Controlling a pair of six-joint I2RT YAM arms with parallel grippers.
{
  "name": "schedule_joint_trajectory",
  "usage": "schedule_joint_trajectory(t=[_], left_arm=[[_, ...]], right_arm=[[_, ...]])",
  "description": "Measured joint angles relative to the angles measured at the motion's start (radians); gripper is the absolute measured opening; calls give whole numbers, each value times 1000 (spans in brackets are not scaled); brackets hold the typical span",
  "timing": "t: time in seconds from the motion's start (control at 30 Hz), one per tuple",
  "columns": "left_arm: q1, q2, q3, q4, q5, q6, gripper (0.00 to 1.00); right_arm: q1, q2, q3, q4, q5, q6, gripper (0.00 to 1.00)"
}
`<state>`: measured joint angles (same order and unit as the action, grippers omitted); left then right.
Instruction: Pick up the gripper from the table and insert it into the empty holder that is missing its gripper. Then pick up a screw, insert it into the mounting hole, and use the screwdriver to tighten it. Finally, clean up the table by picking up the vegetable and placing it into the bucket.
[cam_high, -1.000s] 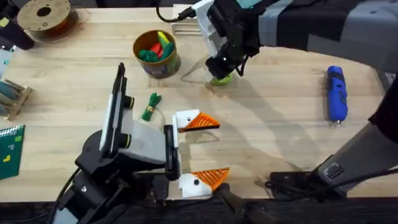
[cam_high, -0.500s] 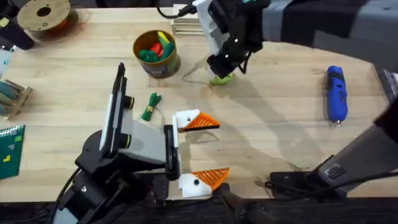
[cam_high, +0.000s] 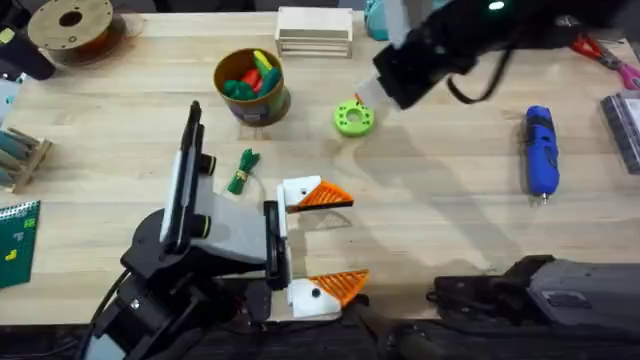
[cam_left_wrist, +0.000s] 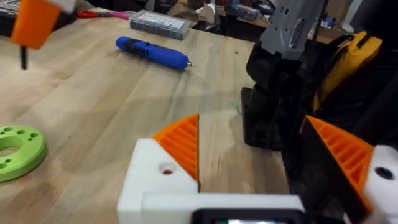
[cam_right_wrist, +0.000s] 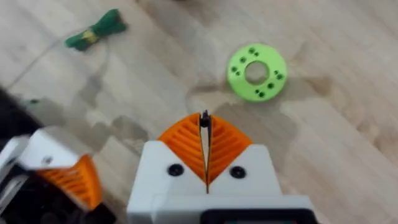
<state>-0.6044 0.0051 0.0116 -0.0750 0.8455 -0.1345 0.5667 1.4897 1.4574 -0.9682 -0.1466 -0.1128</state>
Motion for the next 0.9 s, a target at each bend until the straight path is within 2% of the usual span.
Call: schedule_joint_trajectory(t=[0.17,0.33,0.53,0.9], left_arm=[[0,0,0,0,0,0,987],[0,0,0,0,0,0,987],[0,0,0,0,0,0,987],[0,0,0,0,0,0,987]], right_arm=[[12,-86,0,-63,-117,-15,8],[89,-128,0,-90,-193,-12,8],[209,-127,0,-90,-216,13,8],[319,-98,0,-99,-217,57,8]])
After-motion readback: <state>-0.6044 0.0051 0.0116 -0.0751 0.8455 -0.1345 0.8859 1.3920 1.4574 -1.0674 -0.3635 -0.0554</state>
